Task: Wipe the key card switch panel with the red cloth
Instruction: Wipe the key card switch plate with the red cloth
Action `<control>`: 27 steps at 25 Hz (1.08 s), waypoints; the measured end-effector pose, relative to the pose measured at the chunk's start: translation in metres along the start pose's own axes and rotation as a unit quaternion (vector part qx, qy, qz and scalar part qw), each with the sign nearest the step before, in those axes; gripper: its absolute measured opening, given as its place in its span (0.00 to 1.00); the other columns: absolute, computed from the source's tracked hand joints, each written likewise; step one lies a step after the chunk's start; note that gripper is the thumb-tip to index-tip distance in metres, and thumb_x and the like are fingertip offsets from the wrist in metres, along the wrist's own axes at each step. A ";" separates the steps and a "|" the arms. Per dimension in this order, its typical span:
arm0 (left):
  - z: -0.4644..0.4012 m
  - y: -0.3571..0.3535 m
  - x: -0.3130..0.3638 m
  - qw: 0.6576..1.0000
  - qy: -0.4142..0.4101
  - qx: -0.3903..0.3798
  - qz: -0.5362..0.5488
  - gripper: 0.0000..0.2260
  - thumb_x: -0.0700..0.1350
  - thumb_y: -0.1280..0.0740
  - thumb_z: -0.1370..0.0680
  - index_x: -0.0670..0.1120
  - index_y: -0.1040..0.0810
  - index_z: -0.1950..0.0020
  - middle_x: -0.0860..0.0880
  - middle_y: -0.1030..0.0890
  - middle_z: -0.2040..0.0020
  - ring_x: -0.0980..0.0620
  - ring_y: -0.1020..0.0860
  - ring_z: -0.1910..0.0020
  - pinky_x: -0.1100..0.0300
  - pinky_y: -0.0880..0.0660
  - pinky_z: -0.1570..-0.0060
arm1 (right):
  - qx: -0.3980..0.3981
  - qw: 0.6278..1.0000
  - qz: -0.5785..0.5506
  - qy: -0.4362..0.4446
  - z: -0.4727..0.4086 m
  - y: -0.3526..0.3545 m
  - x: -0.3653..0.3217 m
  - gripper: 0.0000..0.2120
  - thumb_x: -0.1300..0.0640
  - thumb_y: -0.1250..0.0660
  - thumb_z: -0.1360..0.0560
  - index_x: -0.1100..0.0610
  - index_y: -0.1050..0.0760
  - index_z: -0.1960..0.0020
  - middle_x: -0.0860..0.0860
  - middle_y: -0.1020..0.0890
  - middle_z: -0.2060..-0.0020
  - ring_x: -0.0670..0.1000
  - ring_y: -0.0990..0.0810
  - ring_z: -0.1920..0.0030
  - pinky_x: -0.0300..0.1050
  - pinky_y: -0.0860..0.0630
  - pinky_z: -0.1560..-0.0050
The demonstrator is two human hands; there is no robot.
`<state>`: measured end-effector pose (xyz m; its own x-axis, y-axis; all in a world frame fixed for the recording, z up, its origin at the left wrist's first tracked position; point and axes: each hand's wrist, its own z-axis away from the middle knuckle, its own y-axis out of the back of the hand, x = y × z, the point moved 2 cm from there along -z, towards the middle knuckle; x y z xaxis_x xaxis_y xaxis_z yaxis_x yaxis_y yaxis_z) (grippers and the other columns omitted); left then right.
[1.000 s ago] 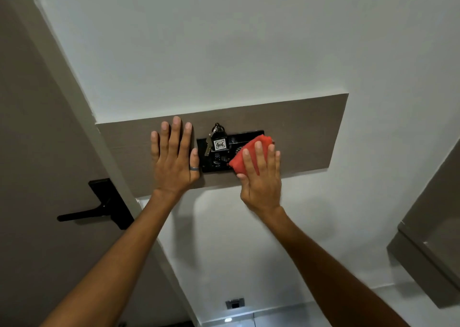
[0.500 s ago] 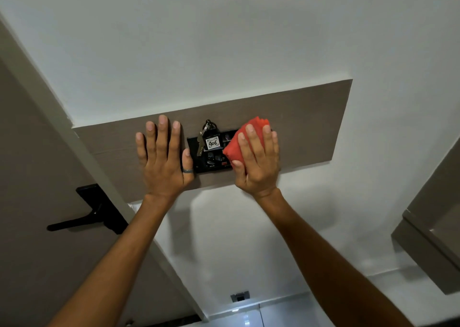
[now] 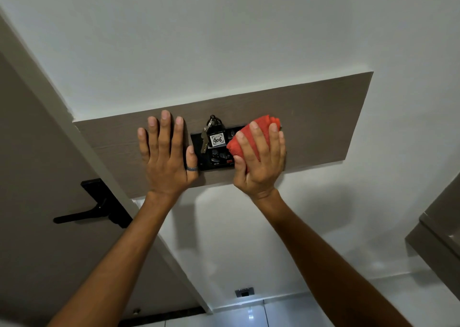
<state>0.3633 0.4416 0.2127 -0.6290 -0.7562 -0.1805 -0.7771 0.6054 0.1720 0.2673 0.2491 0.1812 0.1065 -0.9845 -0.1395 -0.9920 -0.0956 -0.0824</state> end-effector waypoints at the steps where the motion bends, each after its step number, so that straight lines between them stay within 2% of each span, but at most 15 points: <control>1: 0.000 0.000 0.000 1.000 0.002 0.001 0.002 0.29 0.51 0.44 0.15 0.44 0.44 0.15 0.46 0.49 0.14 0.43 0.51 0.14 0.43 0.53 0.15 | -0.005 1.000 0.000 -0.006 0.001 0.002 -0.004 0.19 0.48 0.43 0.13 0.54 0.20 0.30 0.58 0.18 0.30 0.66 0.28 0.23 0.61 0.34 0.18; 3: 0.001 0.002 0.001 1.000 -0.005 0.006 -0.003 0.28 0.51 0.45 0.14 0.44 0.43 0.15 0.46 0.49 0.14 0.43 0.51 0.14 0.43 0.53 0.15 | -0.016 1.000 0.014 0.006 -0.010 0.002 -0.016 0.19 0.50 0.40 0.13 0.55 0.19 0.29 0.59 0.19 0.28 0.66 0.29 0.21 0.63 0.34 0.17; 6: 0.000 0.001 0.000 1.000 0.008 0.000 -0.001 0.28 0.51 0.45 0.15 0.44 0.43 0.15 0.46 0.49 0.14 0.44 0.51 0.14 0.44 0.53 0.15 | -0.003 0.998 0.010 -0.059 -0.032 -0.006 -0.019 0.19 0.51 0.38 0.14 0.55 0.19 0.28 0.57 0.21 0.26 0.64 0.32 0.18 0.63 0.40 0.14; 9: 0.002 0.001 0.003 1.000 -0.002 0.004 0.000 0.28 0.51 0.45 0.15 0.44 0.42 0.15 0.46 0.49 0.14 0.44 0.51 0.14 0.44 0.54 0.15 | -0.001 1.000 0.017 -0.002 -0.025 -0.001 -0.009 0.20 0.51 0.41 0.13 0.56 0.18 0.30 0.58 0.19 0.29 0.66 0.29 0.21 0.62 0.38 0.15; 12: -0.001 0.003 0.003 1.000 0.000 0.004 -0.001 0.28 0.51 0.45 0.15 0.44 0.43 0.15 0.46 0.49 0.14 0.44 0.51 0.14 0.44 0.53 0.15 | 0.008 0.998 -0.004 -0.057 -0.021 0.002 -0.009 0.20 0.51 0.42 0.13 0.57 0.18 0.30 0.59 0.20 0.28 0.64 0.32 0.19 0.62 0.40 0.14; 16: -0.002 0.003 0.004 1.000 -0.007 0.005 0.002 0.28 0.51 0.45 0.15 0.44 0.42 0.15 0.46 0.49 0.14 0.44 0.51 0.14 0.44 0.52 0.15 | -0.017 1.000 -0.005 0.026 -0.020 0.001 -0.002 0.19 0.51 0.42 0.13 0.55 0.18 0.30 0.59 0.19 0.28 0.66 0.31 0.19 0.63 0.40 0.14; 19: -0.001 0.002 0.000 1.000 0.000 0.005 -0.005 0.28 0.51 0.45 0.15 0.44 0.42 0.15 0.46 0.48 0.14 0.44 0.50 0.14 0.44 0.53 0.15 | -0.004 0.999 -0.015 -0.050 -0.019 0.001 -0.011 0.19 0.51 0.41 0.13 0.55 0.18 0.30 0.58 0.20 0.27 0.62 0.36 0.16 0.64 0.41 0.14; 22: -0.001 0.002 0.002 1.000 -0.005 0.005 0.003 0.28 0.51 0.45 0.14 0.44 0.42 0.15 0.46 0.48 0.14 0.44 0.50 0.14 0.44 0.53 0.15 | -0.021 1.000 0.007 0.005 -0.021 -0.003 -0.011 0.18 0.51 0.40 0.13 0.54 0.18 0.30 0.57 0.20 0.26 0.61 0.36 0.16 0.63 0.41 0.14; 25: -0.002 0.002 0.001 1.000 -0.003 0.005 -0.003 0.28 0.51 0.45 0.14 0.44 0.41 0.15 0.45 0.47 0.14 0.44 0.50 0.14 0.44 0.52 0.15 | 0.000 0.997 0.002 -0.076 -0.019 -0.008 -0.017 0.19 0.50 0.41 0.12 0.52 0.21 0.26 0.56 0.23 0.24 0.62 0.39 0.15 0.63 0.43 0.13; 27: -0.001 0.003 0.001 1.000 0.000 -0.002 0.005 0.28 0.51 0.45 0.14 0.44 0.41 0.15 0.45 0.47 0.14 0.44 0.50 0.14 0.44 0.52 0.15 | -0.026 0.998 0.006 -0.052 -0.003 -0.004 -0.018 0.20 0.48 0.44 0.11 0.52 0.24 0.24 0.57 0.23 0.24 0.62 0.39 0.15 0.62 0.41 0.13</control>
<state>0.3606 0.4423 0.2140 -0.6374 -0.7495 -0.1789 -0.7702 0.6128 0.1769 0.2692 0.2666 0.1870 0.0984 -0.9655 -0.2412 -0.9951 -0.0940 -0.0296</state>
